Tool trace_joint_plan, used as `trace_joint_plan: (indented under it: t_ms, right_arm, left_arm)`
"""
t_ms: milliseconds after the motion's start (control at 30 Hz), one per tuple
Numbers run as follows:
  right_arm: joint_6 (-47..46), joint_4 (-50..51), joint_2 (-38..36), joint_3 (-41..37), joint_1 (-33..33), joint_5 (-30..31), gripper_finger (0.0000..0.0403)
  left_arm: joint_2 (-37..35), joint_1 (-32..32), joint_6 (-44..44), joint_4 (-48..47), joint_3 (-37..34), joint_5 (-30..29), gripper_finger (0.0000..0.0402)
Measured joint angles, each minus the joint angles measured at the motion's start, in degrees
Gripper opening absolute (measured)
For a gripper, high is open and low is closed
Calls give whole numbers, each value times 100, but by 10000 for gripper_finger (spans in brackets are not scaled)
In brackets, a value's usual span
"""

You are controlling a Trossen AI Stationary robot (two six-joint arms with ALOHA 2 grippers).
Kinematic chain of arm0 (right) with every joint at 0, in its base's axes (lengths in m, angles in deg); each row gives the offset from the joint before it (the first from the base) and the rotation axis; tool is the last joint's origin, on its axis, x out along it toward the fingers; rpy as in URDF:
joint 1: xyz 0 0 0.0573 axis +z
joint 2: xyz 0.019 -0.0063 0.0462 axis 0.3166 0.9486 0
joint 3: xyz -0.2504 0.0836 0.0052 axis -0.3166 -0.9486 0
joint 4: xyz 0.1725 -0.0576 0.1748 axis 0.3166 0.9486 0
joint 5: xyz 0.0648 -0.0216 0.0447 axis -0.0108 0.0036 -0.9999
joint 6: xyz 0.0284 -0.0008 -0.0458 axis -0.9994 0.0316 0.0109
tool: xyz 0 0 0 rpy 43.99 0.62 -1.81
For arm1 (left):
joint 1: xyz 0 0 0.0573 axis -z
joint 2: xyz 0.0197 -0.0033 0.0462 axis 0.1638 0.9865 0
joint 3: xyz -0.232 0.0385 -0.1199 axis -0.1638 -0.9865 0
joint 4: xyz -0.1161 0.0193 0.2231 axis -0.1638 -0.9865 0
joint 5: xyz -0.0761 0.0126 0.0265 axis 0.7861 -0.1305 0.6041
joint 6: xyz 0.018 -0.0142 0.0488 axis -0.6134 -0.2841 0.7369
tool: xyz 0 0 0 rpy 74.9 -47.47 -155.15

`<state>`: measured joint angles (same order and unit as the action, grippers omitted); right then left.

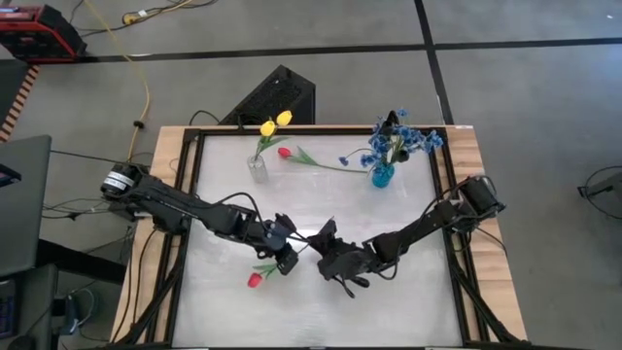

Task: Sort flowers into vase by color
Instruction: Put the bottom red flower into the transparent vase

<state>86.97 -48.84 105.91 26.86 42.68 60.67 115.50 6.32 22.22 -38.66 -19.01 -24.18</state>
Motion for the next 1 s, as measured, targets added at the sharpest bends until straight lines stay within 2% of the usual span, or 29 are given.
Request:
trace_joint_plan:
  t_ms: [233, 300, 400, 500, 567, 633, 733, 800, 933, 1000]
  right_arm:
    - [-91, 114, -5, 0, 186, -49, 27]
    - [-147, 269, -58, -2, 264, -257, 26]
    - [-537, 427, -257, -4, 318, -764, 26]
    - [-1165, 824, -633, -34, 234, -1523, 26]
    - [-1587, 914, -971, -188, 86, -2134, 26]
    - [-1935, 727, -1334, -446, -100, -2909, 26]
    - [-2358, -277, -1887, -1172, -394, -4074, 26]
    - [-2740, -1279, -2227, -1780, -566, -4613, 26]
    - [-4045, -3790, -2558, -2746, -971, -4844, 26]
    - [-4611, -4563, -2542, -2938, -1170, -4844, 26]
  left_arm:
    - [-2, 2, 332, 7, 0, -5, 9]
    - [-46, -40, 519, 5, 0, 35, 22]
    - [-212, -155, 793, 9, 2, 23, 44]
    - [-436, -259, 1168, -4, 2, -195, 63]
    - [-618, -291, 1669, -2, 2, -591, 73]
    - [-783, -184, 2368, 89, -41, -1388, 78]
    - [-951, 140, 3368, 775, -322, -2618, 79]
    - [-1005, 345, 4135, 1603, -518, -3005, 78]
    - [-948, 626, 5674, 3597, -930, -3141, 74]
    - [-796, 653, 6244, 4467, -1074, -3029, 73]
